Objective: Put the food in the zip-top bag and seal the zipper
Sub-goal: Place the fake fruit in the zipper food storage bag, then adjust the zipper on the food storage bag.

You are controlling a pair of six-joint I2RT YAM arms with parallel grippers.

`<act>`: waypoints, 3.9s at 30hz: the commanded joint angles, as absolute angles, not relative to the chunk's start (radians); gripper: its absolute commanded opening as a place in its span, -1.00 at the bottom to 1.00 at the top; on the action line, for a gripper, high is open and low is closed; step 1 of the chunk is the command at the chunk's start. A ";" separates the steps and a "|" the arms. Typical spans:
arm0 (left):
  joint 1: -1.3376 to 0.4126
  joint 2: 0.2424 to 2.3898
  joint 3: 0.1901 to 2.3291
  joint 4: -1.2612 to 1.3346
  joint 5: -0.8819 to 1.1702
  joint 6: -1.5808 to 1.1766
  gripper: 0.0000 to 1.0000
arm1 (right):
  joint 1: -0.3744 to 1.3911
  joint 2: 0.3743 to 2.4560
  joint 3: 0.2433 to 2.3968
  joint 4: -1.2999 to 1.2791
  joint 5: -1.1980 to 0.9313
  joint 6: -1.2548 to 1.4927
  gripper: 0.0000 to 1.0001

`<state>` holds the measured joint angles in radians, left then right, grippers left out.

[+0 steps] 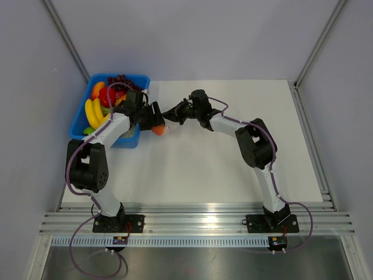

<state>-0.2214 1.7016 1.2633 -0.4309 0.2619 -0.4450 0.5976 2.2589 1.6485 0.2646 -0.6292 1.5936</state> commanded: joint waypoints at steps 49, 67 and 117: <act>-0.259 1.614 1.454 -0.488 0.130 -0.431 0.98 | 0.710 2.296 1.546 0.709 -0.923 1.962 -1.00; -0.259 1.555 1.446 -0.463 0.166 -0.399 0.98 | 0.710 2.310 1.517 0.784 -0.919 2.006 -1.00; -0.161 1.370 1.428 -0.606 0.204 -0.453 0.50 | 0.669 2.148 1.407 0.369 -0.897 1.559 -1.00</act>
